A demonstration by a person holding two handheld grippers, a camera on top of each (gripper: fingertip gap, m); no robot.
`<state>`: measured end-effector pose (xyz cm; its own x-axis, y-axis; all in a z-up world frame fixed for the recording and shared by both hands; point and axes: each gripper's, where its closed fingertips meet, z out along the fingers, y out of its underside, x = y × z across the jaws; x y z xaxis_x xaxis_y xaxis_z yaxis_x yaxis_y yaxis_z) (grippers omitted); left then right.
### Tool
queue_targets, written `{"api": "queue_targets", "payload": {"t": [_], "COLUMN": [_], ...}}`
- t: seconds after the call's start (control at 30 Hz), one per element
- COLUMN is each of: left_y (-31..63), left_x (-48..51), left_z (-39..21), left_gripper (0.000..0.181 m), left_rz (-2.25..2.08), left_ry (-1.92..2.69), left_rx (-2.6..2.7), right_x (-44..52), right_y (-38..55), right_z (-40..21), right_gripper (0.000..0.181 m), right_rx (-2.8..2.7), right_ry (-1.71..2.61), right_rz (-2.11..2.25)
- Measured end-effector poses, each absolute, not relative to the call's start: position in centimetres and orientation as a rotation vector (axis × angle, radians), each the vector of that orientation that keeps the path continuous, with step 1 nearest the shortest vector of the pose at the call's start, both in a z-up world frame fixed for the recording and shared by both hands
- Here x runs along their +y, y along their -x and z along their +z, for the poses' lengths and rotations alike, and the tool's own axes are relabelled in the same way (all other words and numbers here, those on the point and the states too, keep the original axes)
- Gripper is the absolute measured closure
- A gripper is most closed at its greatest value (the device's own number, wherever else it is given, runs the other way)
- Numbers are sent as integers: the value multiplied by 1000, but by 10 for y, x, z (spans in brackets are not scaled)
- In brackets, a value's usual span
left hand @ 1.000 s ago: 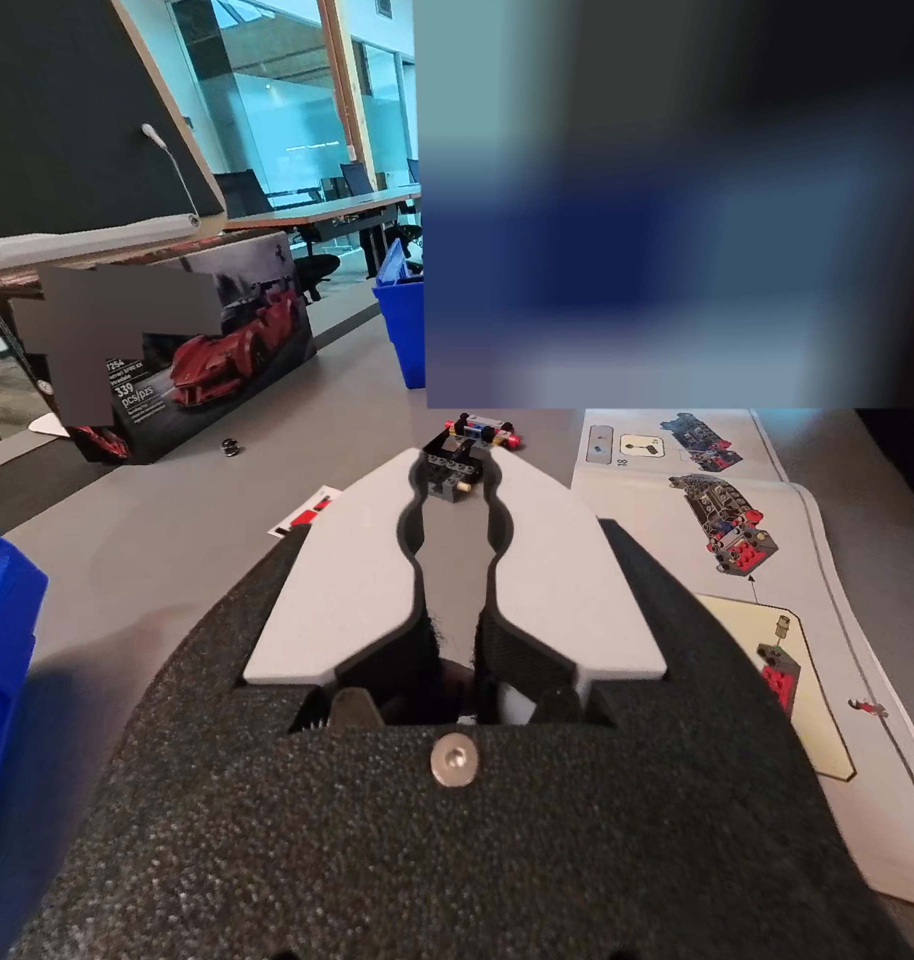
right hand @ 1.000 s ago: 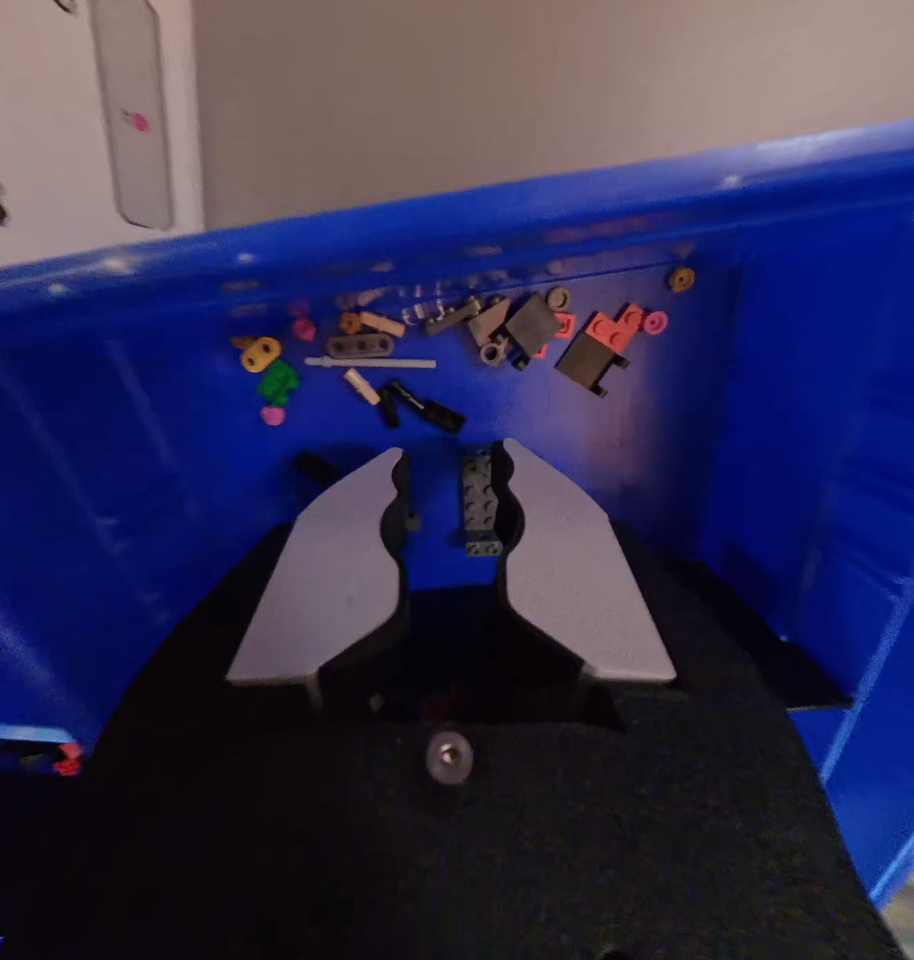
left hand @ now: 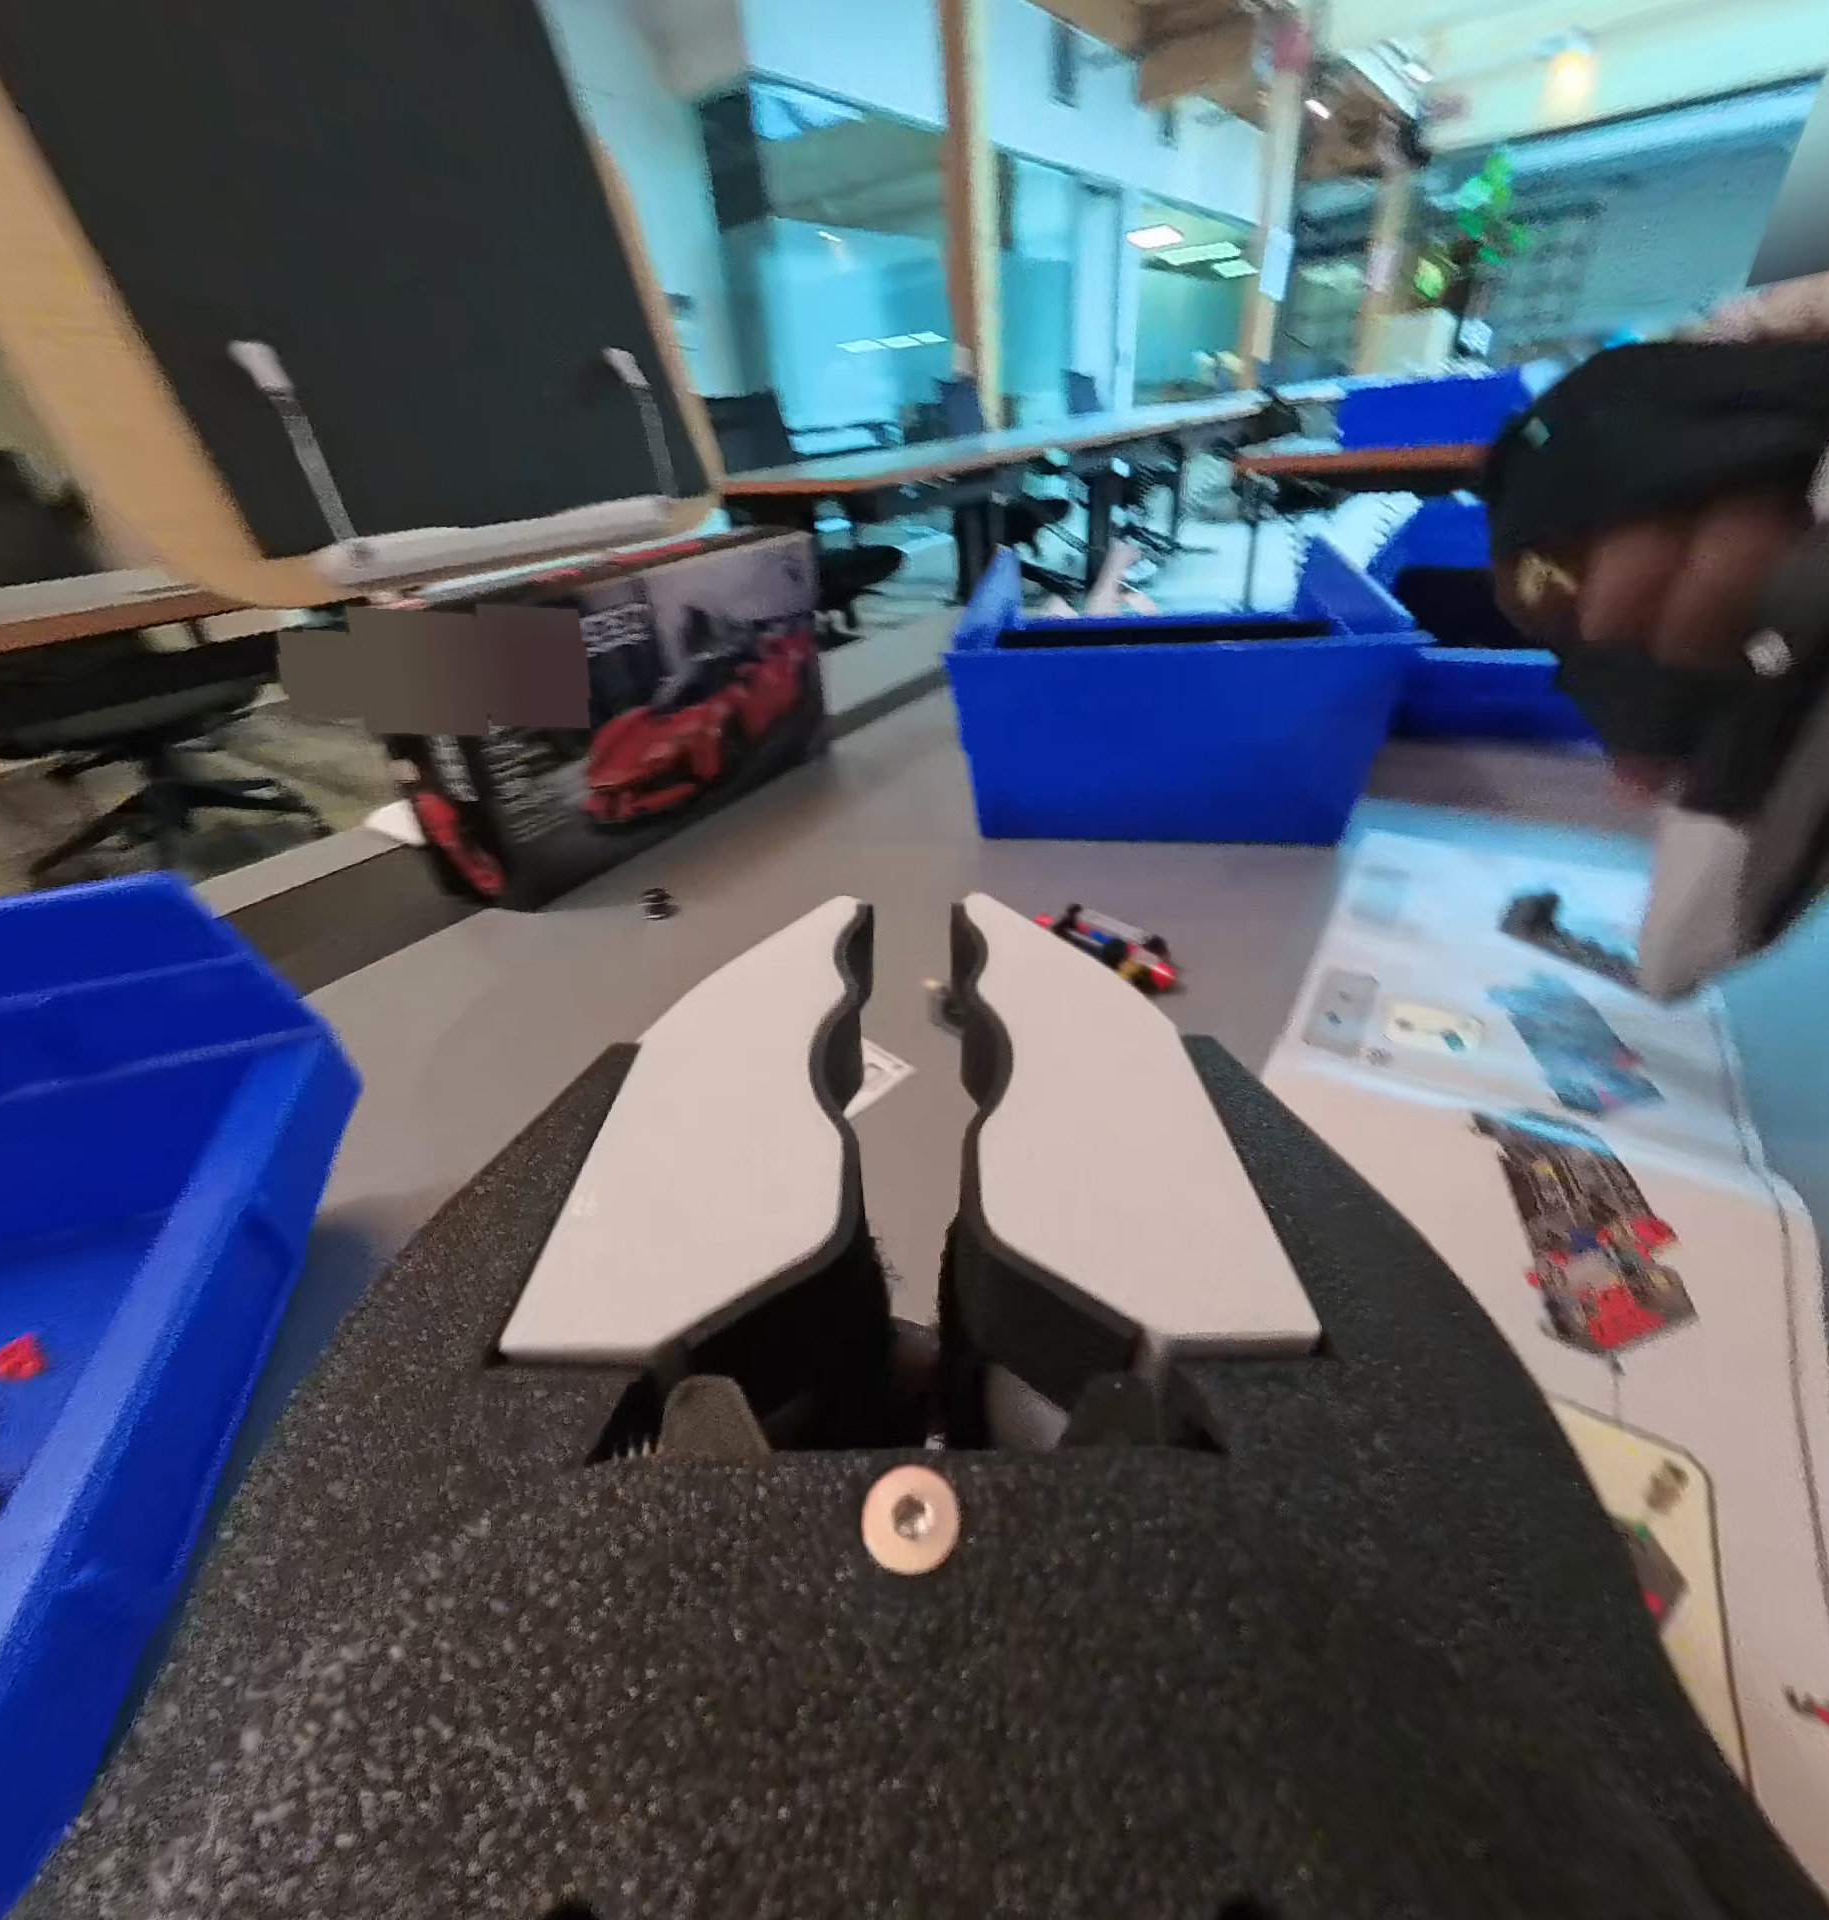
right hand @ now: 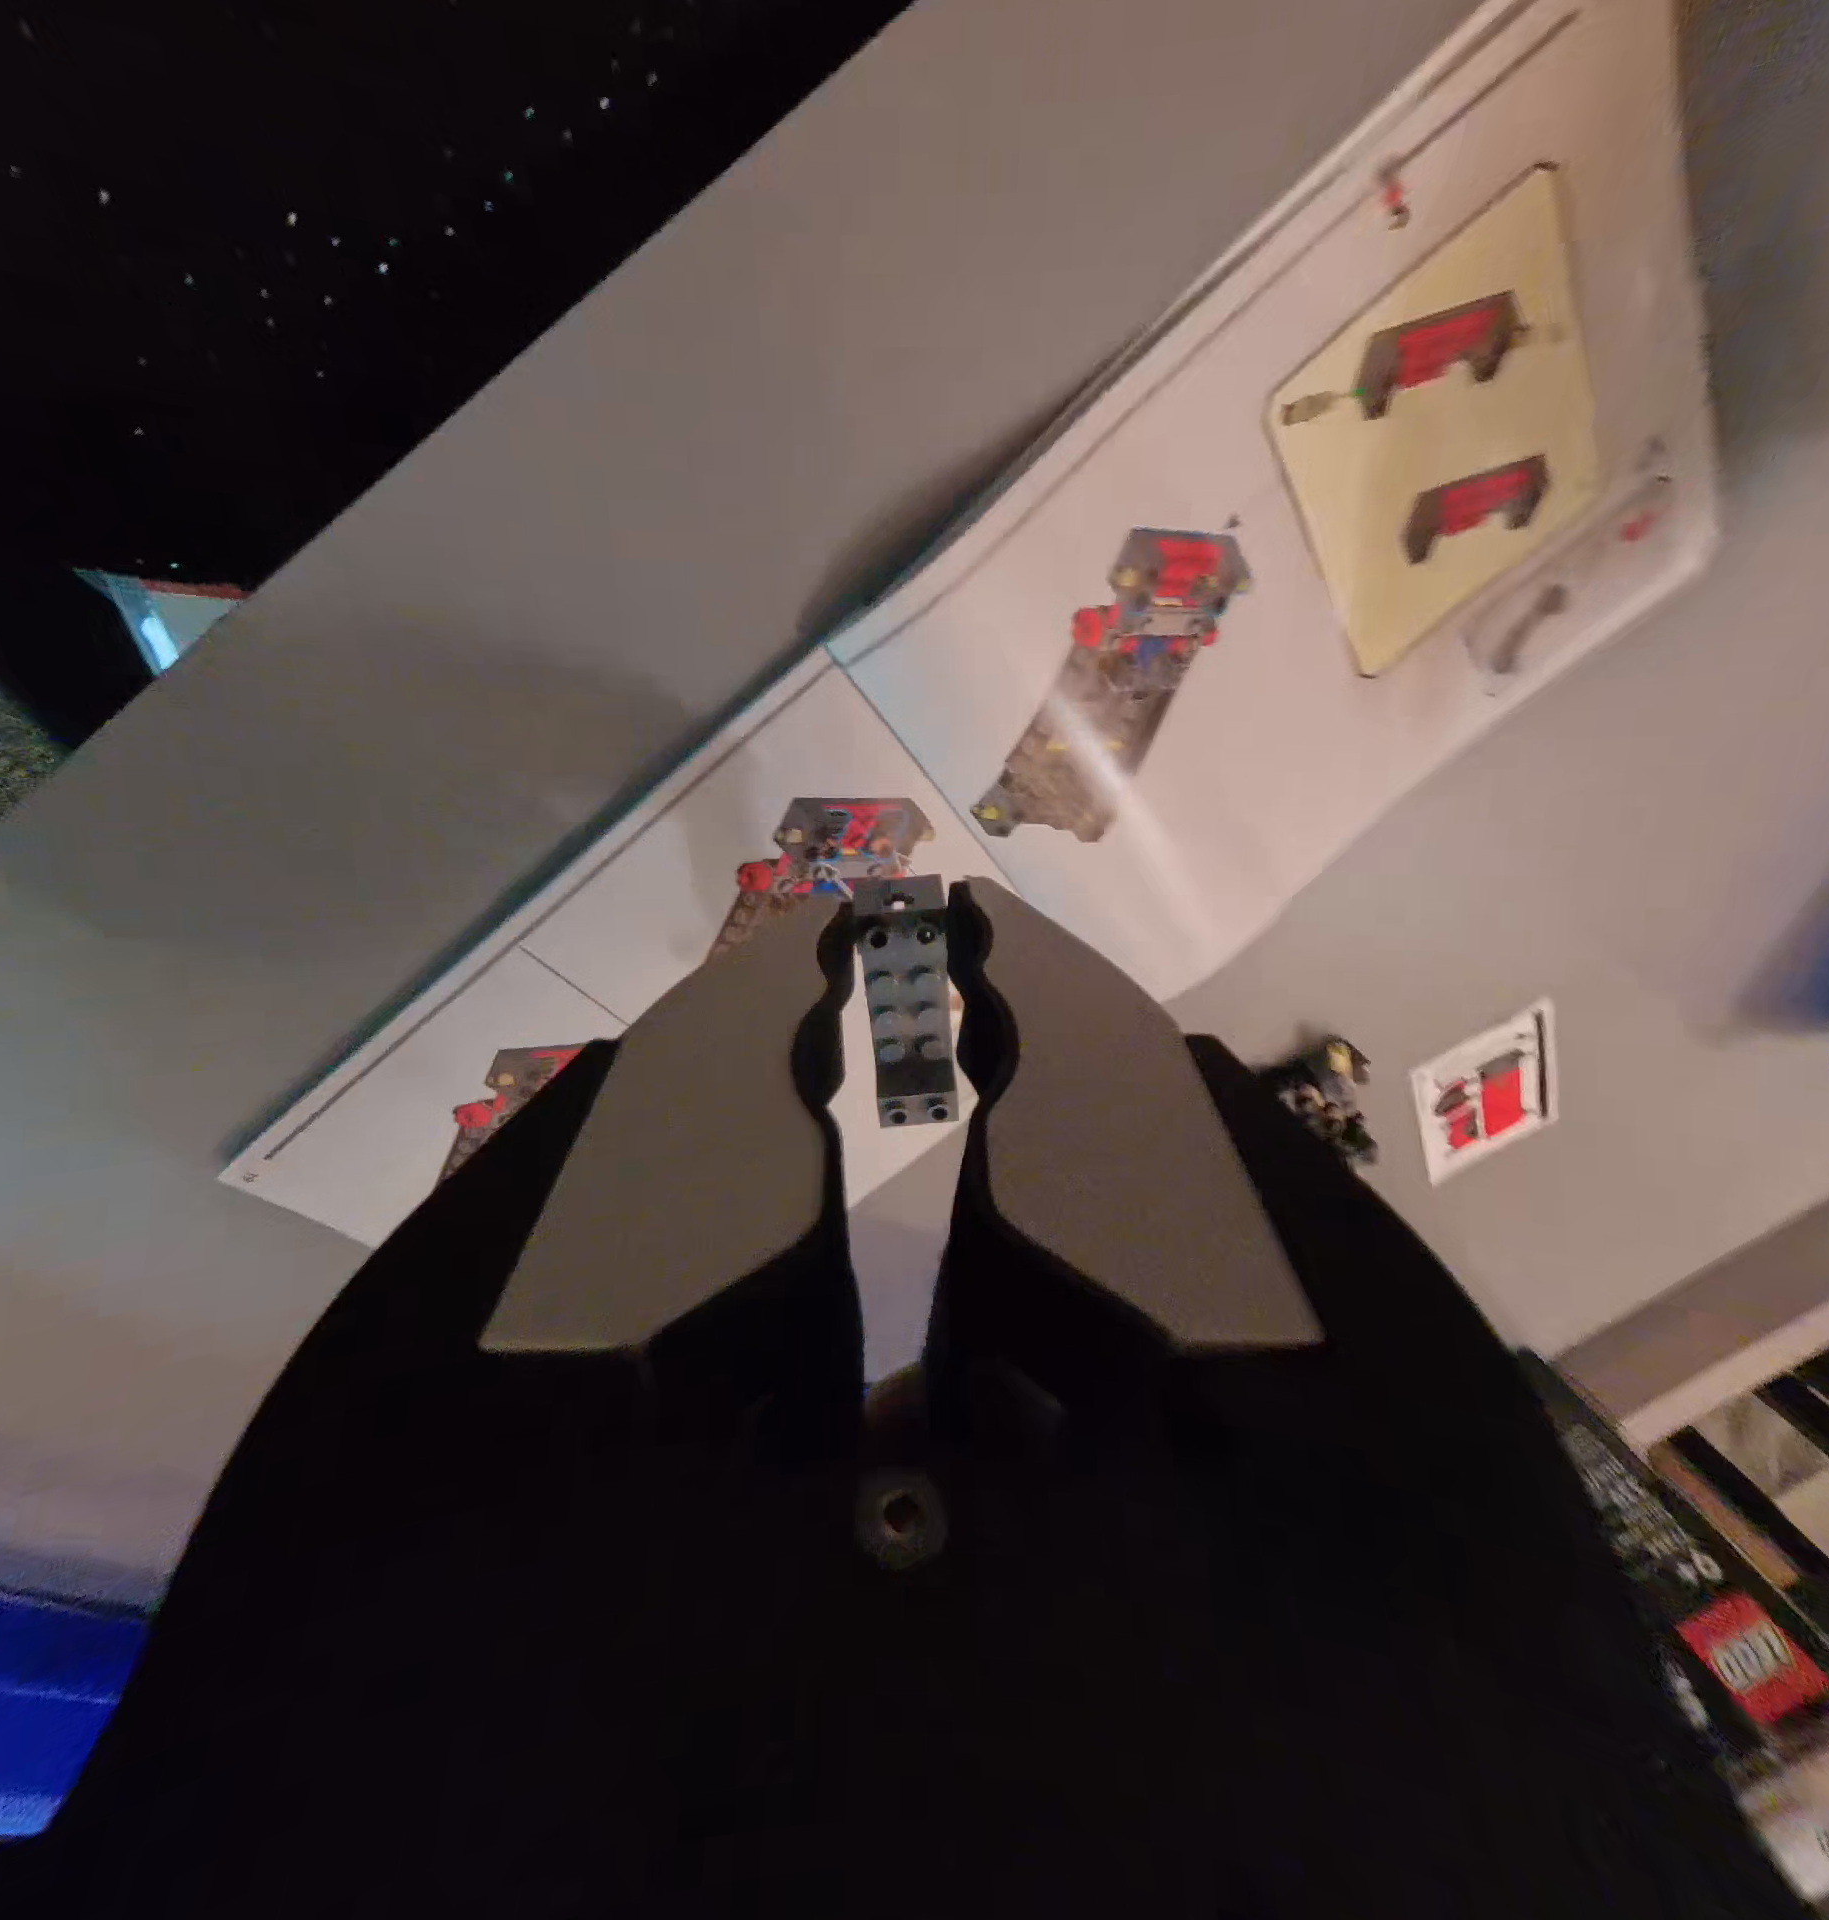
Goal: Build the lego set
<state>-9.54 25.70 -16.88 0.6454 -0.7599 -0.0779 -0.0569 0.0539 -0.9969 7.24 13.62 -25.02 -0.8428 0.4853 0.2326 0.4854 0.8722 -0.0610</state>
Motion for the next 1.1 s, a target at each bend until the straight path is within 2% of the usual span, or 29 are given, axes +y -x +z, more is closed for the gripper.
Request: {"api": "queue_targets", "payload": {"t": [0.13, 0.33, 0.5, 0.57, 0.83, 1.0, 1.1], "left_y": [113, 109, 108, 109, 106, 102, 101], "left_x": [264, 266, 266, 267, 266, 264, 264], "left_z": [-161, -170, -172, -173, -179, -181, -186], "left_gripper": [169, 166, 165, 165, 164, 163, 162], "left_rz": [-704, -688, -687, -681, -663, -688, -690], "left_ry": [1450, 1495, 1500, 1506, 1536, 1539, 1551], "left_rx": [574, 611, 621, 618, 647, 662, 683], "right_x": [138, 141, 144, 145, 175, 250, 296], "right_y": [-74, -80, -79, -77, -61, -117, -175], "right_z": [-258, -275, -277, -272, -209, -139, -126], "right_gripper": [164, 164, 144, 141, 141, 142, 148], "right_rx": [-2821, -2825, -2755, -2707, -2256, -1944, -1823], "right_ry": [771, 832, 941, 1017, 1534, 1677, 1821], "right_rz": [69, 120, 164, 232, 671, 515, 325]}}
